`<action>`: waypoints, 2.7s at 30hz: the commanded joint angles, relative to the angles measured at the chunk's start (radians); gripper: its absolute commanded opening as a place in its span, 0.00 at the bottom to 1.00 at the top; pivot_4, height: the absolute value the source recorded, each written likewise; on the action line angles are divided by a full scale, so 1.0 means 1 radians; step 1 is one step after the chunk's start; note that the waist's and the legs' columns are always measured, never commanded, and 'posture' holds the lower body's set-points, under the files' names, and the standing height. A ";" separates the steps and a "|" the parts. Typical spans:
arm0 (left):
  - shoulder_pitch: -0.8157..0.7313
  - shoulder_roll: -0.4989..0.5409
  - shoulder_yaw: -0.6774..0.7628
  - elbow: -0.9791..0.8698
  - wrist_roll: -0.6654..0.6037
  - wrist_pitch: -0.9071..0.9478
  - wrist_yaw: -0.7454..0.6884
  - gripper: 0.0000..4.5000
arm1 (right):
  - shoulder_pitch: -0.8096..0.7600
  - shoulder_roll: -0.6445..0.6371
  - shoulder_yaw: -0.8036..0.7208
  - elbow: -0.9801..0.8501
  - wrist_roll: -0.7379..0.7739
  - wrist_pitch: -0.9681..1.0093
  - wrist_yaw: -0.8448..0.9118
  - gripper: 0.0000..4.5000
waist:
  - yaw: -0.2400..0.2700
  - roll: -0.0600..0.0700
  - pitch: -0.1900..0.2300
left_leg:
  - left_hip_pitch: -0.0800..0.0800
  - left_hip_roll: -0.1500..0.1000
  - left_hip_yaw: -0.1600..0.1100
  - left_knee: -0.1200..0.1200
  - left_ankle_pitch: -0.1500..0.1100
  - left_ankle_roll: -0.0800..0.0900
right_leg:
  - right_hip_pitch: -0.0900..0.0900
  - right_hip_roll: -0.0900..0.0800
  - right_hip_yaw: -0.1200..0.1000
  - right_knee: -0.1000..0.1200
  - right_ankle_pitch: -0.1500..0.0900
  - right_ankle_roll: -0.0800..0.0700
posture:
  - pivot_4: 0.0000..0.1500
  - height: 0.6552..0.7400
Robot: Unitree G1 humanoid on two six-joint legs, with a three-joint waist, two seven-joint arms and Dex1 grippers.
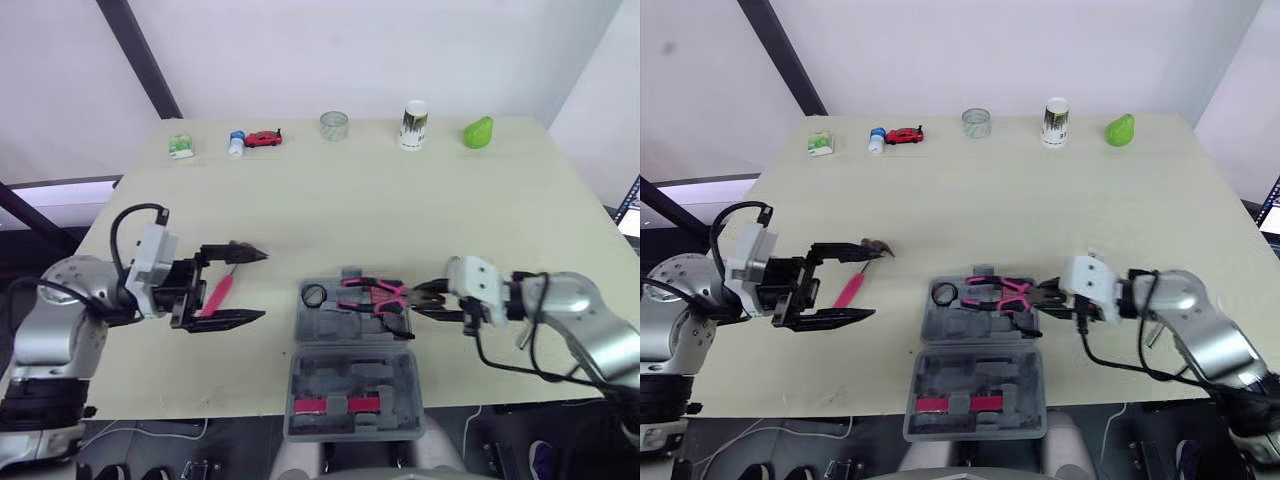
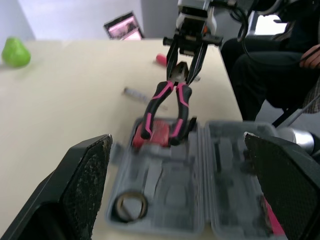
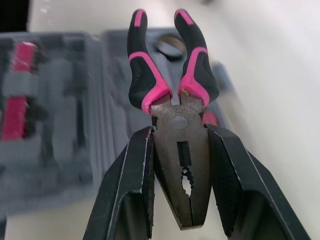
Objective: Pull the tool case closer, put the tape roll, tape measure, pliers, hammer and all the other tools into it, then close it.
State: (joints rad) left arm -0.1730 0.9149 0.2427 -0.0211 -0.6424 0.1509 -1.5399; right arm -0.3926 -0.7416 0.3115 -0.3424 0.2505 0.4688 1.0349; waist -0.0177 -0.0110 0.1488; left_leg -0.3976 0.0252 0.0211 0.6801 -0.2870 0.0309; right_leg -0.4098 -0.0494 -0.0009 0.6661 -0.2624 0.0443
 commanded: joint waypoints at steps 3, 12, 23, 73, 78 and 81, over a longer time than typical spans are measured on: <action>0.058 0.045 0.044 0.003 0.027 -0.067 -0.059 1.00 | -0.107 0.039 0.146 -0.030 -0.084 0.175 -0.019 0.22 | 0.016 -0.001 0.001 | -0.003 0.000 -0.001 0.000 0.000 0.000 | 0.000 -0.003 -0.002 -0.001 0.000 0.000 | 1.00 1.00; 0.118 0.060 0.063 0.008 0.030 -0.108 -0.064 1.00 | -0.195 0.101 0.299 -0.045 -0.209 0.307 -0.073 0.22 | 0.010 -0.002 0.001 | -0.003 -0.001 -0.001 0.004 -0.001 0.001 | 0.000 -0.004 -0.002 -0.001 0.001 0.001 | 1.00 1.00; 0.147 0.065 0.084 -0.005 0.029 -0.105 -0.042 1.00 | -0.236 0.200 0.397 0.023 -0.283 0.292 -0.086 0.22 | 0.002 -0.002 0.001 | -0.002 -0.001 -0.001 0.004 -0.001 0.001 | 0.000 -0.003 -0.002 0.001 0.000 0.001 | 1.00 1.00; 0.170 0.024 0.094 -0.038 0.032 -0.098 0.001 1.00 | -0.146 0.460 0.228 0.361 -0.243 -0.110 -0.114 0.00 | 0.002 -0.002 0.001 | -0.002 -0.001 0.000 0.004 -0.001 0.001 | 0.000 -0.003 -0.001 0.003 0.000 0.001 | 1.00 1.00; 0.169 0.019 0.091 -0.027 0.035 -0.116 -0.001 1.00 | -0.127 0.480 0.219 0.430 -0.239 -0.120 -0.121 0.00 | 0.001 -0.002 0.001 | -0.002 -0.001 0.000 0.003 -0.001 0.001 | 0.000 -0.003 -0.001 0.003 0.000 0.001 | 1.00 1.00; 0.167 0.018 0.090 -0.023 0.035 -0.123 0.000 1.00 | -0.117 0.471 0.227 0.492 -0.255 -0.146 -0.110 0.00 | 0.002 -0.002 0.001 | -0.001 -0.001 0.000 0.004 -0.001 0.001 | 0.000 -0.003 -0.001 0.003 0.000 0.001 | 1.00 1.00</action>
State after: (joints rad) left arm -0.0044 0.9339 0.3060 -0.0454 -0.5998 0.0419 -1.5310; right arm -0.5106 -0.2689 0.5493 0.1405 -0.0038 0.3455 0.9158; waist -0.0159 -0.0128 0.1499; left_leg -0.3991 0.0243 0.0209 0.6837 -0.2878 0.0319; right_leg -0.4102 -0.0527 -0.0022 0.6692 -0.2620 0.0450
